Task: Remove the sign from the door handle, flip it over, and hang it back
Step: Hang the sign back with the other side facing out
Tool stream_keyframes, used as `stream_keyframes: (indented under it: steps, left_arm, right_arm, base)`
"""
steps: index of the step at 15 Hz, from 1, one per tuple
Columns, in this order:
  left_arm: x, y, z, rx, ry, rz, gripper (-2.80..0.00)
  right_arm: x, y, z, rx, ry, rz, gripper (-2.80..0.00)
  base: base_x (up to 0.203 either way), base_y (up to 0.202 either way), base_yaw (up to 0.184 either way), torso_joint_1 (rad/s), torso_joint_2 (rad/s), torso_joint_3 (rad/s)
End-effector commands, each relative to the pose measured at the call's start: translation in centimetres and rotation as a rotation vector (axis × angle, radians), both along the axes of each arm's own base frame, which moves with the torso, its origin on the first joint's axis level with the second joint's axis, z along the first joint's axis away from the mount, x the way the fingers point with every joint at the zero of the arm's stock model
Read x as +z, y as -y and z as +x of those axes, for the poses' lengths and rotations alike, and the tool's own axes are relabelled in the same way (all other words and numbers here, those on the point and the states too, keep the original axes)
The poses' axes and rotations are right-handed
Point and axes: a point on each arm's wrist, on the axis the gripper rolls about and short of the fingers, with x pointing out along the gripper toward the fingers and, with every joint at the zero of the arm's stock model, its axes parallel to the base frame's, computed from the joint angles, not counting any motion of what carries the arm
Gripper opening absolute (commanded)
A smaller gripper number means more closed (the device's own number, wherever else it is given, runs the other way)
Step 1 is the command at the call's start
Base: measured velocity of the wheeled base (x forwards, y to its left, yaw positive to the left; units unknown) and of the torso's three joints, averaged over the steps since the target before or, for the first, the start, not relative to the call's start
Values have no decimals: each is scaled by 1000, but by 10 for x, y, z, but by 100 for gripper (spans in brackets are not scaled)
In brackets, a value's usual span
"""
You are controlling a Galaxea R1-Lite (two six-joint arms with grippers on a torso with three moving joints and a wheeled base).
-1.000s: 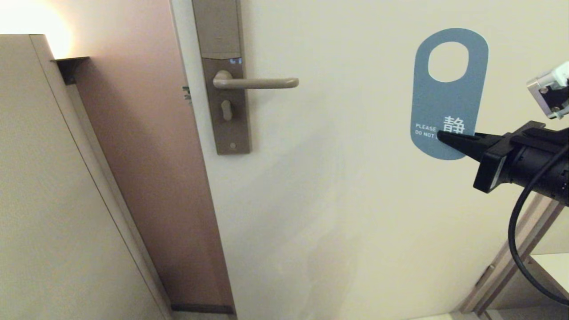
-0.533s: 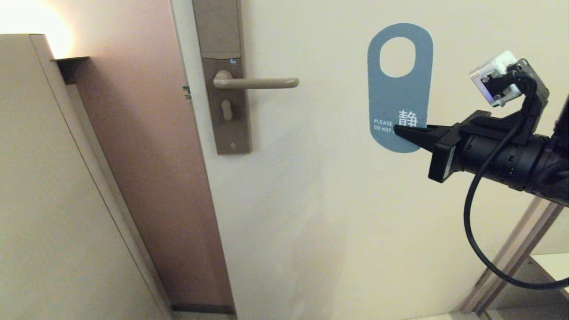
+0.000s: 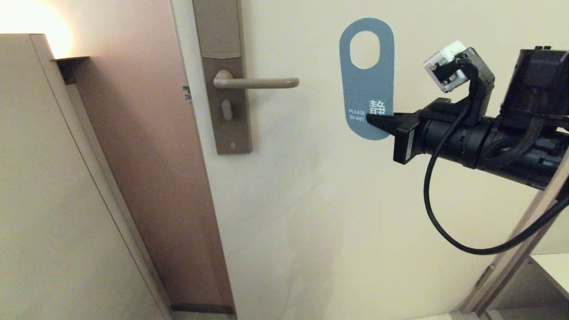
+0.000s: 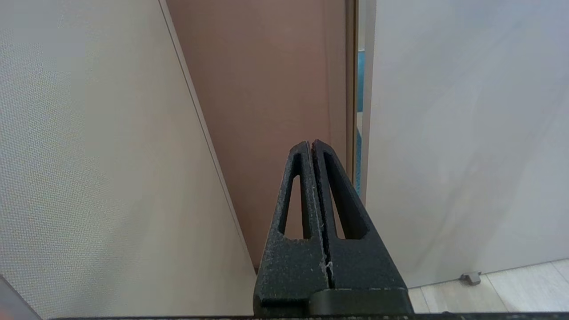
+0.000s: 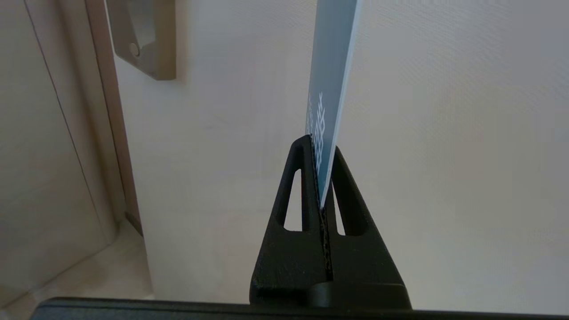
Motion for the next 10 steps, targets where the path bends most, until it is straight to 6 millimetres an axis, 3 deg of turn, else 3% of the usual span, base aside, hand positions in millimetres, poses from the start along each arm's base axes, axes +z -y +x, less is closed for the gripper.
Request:
stream_keyframes:
  steps: [1,10]
  left_arm:
    - [0,0,0,0,-1,0,-280]
    - [0,0,0,0,-1,0,-280]
  right_arm:
    - [-5,-10,6,20,-9,-10,-280]
    - [-13,-36,8,73,-29,-26,-280]
  base:
    - [0,0,0,0,0,0]
    - [0,0,0,0,0,0]
